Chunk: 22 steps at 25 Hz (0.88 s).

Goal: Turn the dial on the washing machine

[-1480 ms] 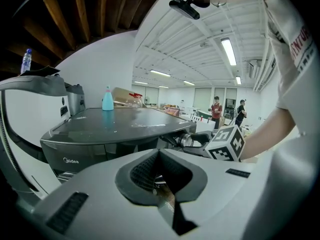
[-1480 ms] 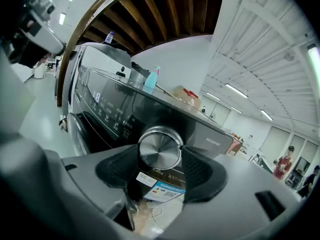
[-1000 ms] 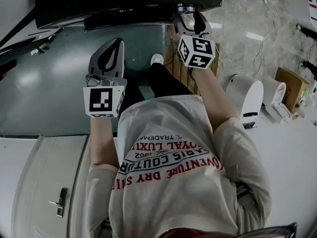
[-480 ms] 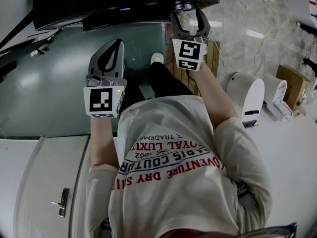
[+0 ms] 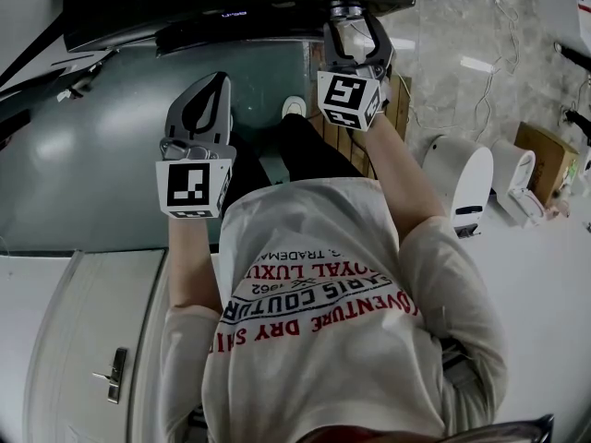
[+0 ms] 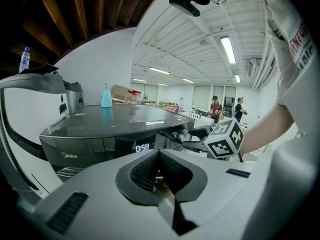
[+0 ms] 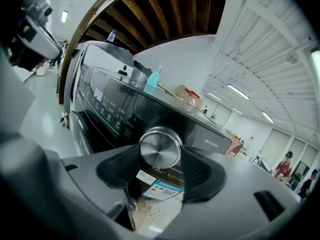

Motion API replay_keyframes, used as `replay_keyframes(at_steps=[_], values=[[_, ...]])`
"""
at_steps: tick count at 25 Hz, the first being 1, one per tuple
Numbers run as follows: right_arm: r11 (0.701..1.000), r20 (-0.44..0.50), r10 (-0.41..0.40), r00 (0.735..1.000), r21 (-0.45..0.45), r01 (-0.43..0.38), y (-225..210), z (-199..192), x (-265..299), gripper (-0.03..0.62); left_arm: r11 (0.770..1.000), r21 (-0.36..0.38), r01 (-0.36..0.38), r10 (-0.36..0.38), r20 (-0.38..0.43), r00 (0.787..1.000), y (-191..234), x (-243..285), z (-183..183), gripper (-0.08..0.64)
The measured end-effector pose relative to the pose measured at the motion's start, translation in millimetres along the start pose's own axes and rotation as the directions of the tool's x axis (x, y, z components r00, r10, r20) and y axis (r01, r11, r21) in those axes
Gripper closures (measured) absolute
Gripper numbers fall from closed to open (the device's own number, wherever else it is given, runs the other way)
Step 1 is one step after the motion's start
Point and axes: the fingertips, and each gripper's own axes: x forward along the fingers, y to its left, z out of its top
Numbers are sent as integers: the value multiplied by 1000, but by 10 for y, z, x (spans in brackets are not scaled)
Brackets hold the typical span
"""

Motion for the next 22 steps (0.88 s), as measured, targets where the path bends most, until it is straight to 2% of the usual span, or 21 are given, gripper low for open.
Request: replay_keyframes(at_steps=[2, 4, 7, 9, 15, 17, 18, 20, 22], values=[[999, -3, 15, 1000, 37, -15, -1, 0, 1, 316, 1000, -2, -3, 3, 0, 1000, 10, -4, -2, 545], [991, -7, 46, 999, 126, -45, -14, 8, 1, 317, 1000, 1, -1, 1, 10, 1000, 6, 1, 28, 545], [949, -12, 102, 995, 301, -94, -71, -21, -5, 316, 1000, 1, -1, 1, 21, 1000, -15, 0, 54, 545], [919, -15, 130, 991, 376, -115, -95, -46, -4, 316, 1000, 0, 2, -2, 27, 1000, -31, -2, 67, 545], [893, 15, 162, 987, 422, -153, -95, -51, 3, 314, 1000, -6, 6, -6, 28, 1000, -73, 5, 70, 543], [897, 31, 150, 988, 417, -149, -102, -31, -9, 314, 1000, -1, 5, -5, 28, 1000, -78, 5, 67, 543], [910, 41, 133, 990, 391, -139, -103, 2, -28, 314, 1000, 0, 4, -4, 28, 1000, -76, 4, 64, 543], [953, 70, 97, 993, 282, -113, -78, 103, -82, 313, 1000, -1, 0, 0, 28, 1000, -62, 1, 57, 545], [991, 89, 66, 994, 111, -76, -25, 144, -111, 313, 1000, -3, -6, 6, 28, 1000, -49, -2, 53, 544]])
